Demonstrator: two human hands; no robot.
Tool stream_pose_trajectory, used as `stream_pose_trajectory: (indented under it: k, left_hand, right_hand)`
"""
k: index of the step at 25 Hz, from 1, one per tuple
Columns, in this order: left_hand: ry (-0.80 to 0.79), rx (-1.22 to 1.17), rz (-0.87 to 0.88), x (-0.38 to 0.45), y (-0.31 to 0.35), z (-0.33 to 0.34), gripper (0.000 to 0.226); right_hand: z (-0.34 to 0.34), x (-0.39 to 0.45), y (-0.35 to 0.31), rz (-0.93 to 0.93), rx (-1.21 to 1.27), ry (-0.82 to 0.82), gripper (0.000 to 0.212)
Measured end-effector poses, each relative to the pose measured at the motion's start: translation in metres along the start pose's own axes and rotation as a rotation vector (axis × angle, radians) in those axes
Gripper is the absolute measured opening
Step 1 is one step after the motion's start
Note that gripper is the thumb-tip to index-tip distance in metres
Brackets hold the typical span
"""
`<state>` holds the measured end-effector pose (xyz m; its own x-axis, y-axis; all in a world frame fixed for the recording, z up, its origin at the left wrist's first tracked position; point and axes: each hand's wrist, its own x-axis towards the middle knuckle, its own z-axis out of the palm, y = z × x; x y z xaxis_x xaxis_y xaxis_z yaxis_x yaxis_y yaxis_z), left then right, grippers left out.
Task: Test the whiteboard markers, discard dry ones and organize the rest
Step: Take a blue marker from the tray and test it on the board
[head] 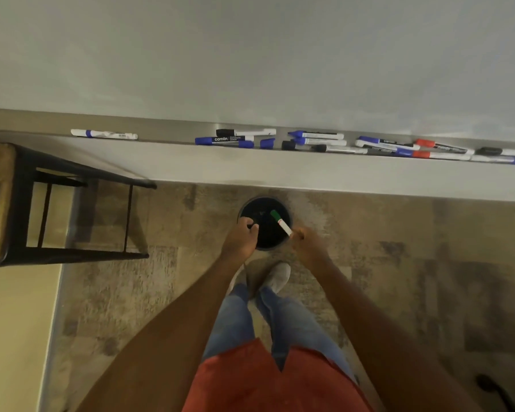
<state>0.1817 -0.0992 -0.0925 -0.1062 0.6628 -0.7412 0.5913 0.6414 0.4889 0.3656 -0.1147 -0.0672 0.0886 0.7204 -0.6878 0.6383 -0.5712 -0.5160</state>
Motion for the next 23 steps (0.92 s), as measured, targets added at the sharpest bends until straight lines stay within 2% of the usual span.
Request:
stream_pose_trajectory:
  k: [4, 9, 13, 16, 19, 23]
  left_hand:
    - [-0.036, 0.095, 0.077, -0.001, -0.016, -0.007, 0.037]
    - [-0.040, 0.075, 0.145, -0.010, -0.015, -0.020, 0.034]
    - [0.020, 0.032, 0.214, -0.017, 0.004, -0.044, 0.032]
    - [0.172, -0.015, 0.296, -0.021, 0.028, -0.075, 0.030]
    - [0.425, -0.030, 0.445, -0.011, 0.049, -0.109, 0.023]
    - [0.664, 0.146, 0.552, 0.018, 0.067, -0.145, 0.026]
  right_hand:
    - [0.028, 0.023, 0.028, 0.154, -0.020, -0.008, 0.019]
    - [0.052, 0.023, 0.033, 0.100, 0.057, 0.011, 0.018]
    - [0.052, 0.013, -0.013, -0.021, 0.201, 0.120, 0.025]
    - [0.034, 0.004, -0.075, -0.119, 0.263, 0.220, 0.026]
    - [0.017, 0.002, -0.132, -0.315, 0.226, 0.309, 0.028]
    - [0.012, 0.021, -0.181, -0.486, 0.209, 0.359, 0.023]
